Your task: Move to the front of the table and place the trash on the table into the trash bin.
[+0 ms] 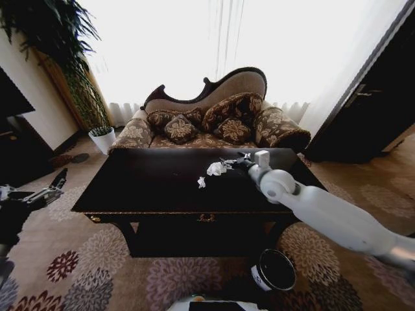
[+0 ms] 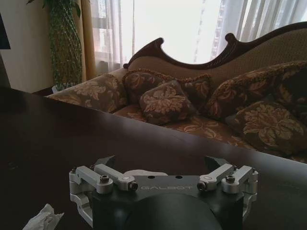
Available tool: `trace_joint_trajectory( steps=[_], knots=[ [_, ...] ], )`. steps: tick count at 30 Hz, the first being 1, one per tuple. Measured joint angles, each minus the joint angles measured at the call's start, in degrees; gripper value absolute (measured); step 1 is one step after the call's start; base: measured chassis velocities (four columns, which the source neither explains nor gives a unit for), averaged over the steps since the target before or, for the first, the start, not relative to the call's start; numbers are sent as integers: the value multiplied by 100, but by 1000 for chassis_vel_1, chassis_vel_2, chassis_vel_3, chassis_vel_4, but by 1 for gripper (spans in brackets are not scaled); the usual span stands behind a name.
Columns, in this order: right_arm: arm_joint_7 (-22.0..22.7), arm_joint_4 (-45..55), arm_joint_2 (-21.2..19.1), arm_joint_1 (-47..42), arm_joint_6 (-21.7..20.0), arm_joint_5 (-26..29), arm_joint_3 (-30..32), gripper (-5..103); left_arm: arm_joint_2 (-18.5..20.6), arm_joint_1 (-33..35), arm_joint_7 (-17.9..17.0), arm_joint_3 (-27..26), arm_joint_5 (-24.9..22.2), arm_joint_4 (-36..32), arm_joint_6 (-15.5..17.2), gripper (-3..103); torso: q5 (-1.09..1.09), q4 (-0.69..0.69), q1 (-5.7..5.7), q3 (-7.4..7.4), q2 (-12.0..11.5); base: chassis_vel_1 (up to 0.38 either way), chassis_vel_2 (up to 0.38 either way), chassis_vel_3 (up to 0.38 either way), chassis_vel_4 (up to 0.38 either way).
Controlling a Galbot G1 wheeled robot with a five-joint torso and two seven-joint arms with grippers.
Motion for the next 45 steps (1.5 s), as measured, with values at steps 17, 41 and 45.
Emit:
trace_joint_trajectory(
  steps=[17,41,45],
  knots=[
    [81,-559,610,339,-276,542,-575,100,-54,-88,26,112,125,172,-58,100,1,0,0,0,0,0,0,0,0],
    [-195,-994,636,273,-219,112,-668,79,-26,-130,34,224,196,267,-85,100,1,0,0,0,0,0,0,0,0],
    [-231,-961,597,267,-213,112,-659,62,-24,-133,34,228,198,273,-86,100,1,0,0,0,0,0,0,0,0]
  ],
)
